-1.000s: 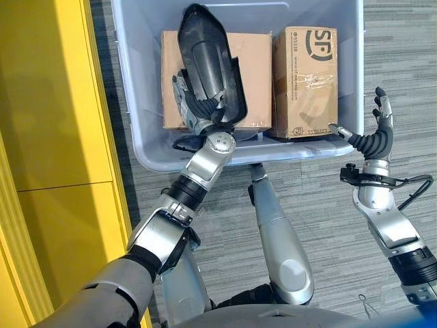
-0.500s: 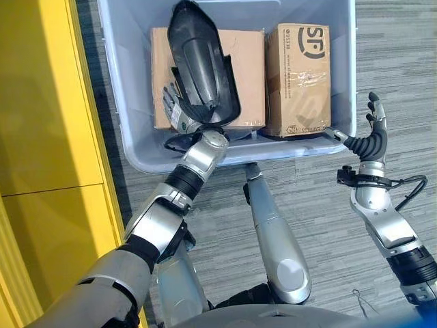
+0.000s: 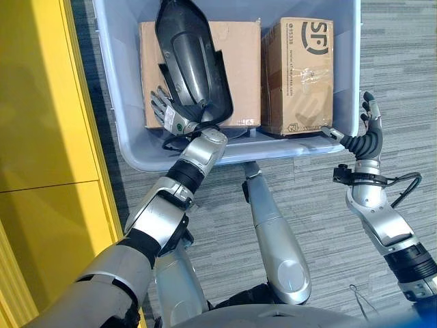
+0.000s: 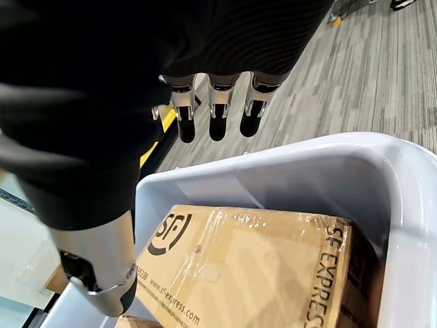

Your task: Move parts from the plastic box to the shelf.

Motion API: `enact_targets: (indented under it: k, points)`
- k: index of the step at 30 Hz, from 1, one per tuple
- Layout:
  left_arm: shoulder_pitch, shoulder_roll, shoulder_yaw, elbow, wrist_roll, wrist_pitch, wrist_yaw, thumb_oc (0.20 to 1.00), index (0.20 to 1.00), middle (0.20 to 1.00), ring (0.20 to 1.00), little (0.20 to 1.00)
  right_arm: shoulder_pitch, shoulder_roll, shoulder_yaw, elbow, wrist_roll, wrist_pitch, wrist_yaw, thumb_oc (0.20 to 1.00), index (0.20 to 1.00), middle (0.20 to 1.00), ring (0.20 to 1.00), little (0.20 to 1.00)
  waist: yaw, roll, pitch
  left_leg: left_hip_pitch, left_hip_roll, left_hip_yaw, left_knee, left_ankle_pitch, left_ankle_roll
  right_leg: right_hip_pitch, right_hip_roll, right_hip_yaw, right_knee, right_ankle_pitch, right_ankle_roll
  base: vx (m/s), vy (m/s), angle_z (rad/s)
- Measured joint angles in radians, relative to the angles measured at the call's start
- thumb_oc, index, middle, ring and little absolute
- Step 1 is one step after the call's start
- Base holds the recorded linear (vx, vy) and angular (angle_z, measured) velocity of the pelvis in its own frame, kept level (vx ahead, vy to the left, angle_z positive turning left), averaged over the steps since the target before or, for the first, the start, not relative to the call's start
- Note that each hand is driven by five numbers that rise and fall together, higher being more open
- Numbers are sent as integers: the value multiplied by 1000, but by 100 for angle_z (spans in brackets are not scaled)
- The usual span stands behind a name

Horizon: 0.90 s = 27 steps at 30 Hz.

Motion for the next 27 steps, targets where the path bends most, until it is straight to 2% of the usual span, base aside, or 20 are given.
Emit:
enact_targets:
  k: [7, 8, 9, 10, 15, 16, 27]
  points:
    - [-26, 11, 0, 1, 3, 26, 21, 1000, 1000, 1000, 1000, 1000, -13, 0, 0, 1, 32, 0, -23, 1000, 1000, 1000, 1000, 1000, -1, -19, -11, -23, 5, 1, 8, -3, -3, -38, 5, 0, 23, -3, -4, -12, -64, -1]
    - [-29, 14, 0, 1, 3, 28, 25, 900, 900, 900, 900, 900, -13, 0, 0, 1, 41, 0, -27, 1000, 1000, 1000, 1000, 1000, -2, -22, -13, -26, 6, 1, 8, -3, -3, -42, 8, 0, 26, -4, -5, -10, -40, -5]
    - [-34, 15, 0, 1, 2, 28, 28, 501, 501, 501, 501, 501, -12, 0, 0, 1, 50, 1, -27, 1000, 1000, 1000, 1000, 1000, -2, -24, -15, -29, 7, 1, 8, -3, -3, -47, 9, 1, 29, -5, -7, 0, 0, 0]
    - [-41, 16, -1, 2, 2, 27, 30, 200, 200, 200, 200, 200, -12, 0, 0, 1, 54, 2, -27, 1000, 1000, 1000, 1000, 1000, -2, -26, -16, -33, 7, 1, 8, -3, -3, -53, 10, 2, 32, -5, -8, 0, 0, 0]
    - [-41, 60, 1, 4, 42, 8, 36, 200, 200, 200, 200, 200, -10, 0, -1, 6, 54, 10, -27, 1000, 1000, 1000, 1000, 1000, 0, -26, -16, -35, 7, 2, 9, -2, -2, -56, 14, 10, 32, -5, -7, 1, 2, -1]
    - [-37, 72, 2, 4, 42, -16, 29, 200, 200, 200, 200, 200, -10, 1, -1, 10, 54, 10, -27, 1000, 1000, 1000, 1000, 1000, 6, -26, -17, -34, 7, 2, 9, -2, -2, -55, 14, 11, 31, -4, -7, 0, 0, 0]
    - [-24, 79, 1, 4, 68, -54, -9, 200, 200, 200, 200, 200, -11, 1, 0, 10, 54, 10, -30, 1000, 1000, 1000, 1000, 1000, 21, -27, -18, -24, 5, 1, 10, -2, -3, -39, 11, 11, 29, -4, -6, 0, 0, 0]
